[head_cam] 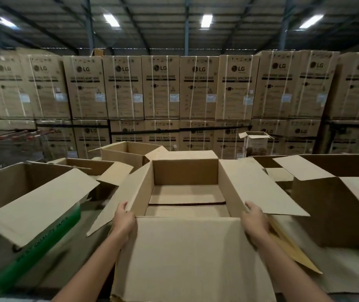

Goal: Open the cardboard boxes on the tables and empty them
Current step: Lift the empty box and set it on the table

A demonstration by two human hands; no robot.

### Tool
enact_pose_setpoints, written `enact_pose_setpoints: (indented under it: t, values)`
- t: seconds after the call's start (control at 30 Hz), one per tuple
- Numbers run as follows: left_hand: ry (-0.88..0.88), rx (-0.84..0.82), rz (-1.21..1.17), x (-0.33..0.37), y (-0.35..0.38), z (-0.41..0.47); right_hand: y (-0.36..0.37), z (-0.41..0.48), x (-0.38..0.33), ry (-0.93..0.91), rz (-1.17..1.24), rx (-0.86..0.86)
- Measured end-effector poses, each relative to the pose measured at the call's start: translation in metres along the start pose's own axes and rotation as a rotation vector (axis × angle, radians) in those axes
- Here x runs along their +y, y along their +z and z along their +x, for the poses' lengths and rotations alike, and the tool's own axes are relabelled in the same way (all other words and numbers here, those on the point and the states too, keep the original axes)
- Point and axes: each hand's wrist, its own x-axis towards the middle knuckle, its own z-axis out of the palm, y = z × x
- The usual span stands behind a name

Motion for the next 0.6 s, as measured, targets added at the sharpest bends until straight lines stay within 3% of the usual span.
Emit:
enact_pose_setpoints:
  t: [0.13,0.27,0.37,0.43,0.5,0.6]
  values:
    - [0.063,-0.061,0.271,0.000,-0.002,0.002,0.007,-0.002,0.010,0.045,-0.145,-0.042]
    - [0.114,-0.166,0.579,0.008,-0.010,0.003,0.004,0.000,0.010,-0.021,-0.435,-0.129]
    - [0.297,-0.071,1.075,0.029,-0.014,-0.013,-0.007,-0.008,-0.005,-0.111,-0.758,-0.104]
    - [0.469,-0.028,1.205,0.047,-0.012,-0.029,-0.012,-0.015,-0.022,-0.173,-0.899,-0.100]
    - [0.587,-0.264,1.178,0.056,-0.004,-0.043,-0.009,-0.022,-0.030,-0.286,-0.959,-0.170]
    - [0.484,-0.814,1.009,0.059,0.006,-0.074,-0.003,-0.029,-0.028,-0.399,-0.921,-0.374]
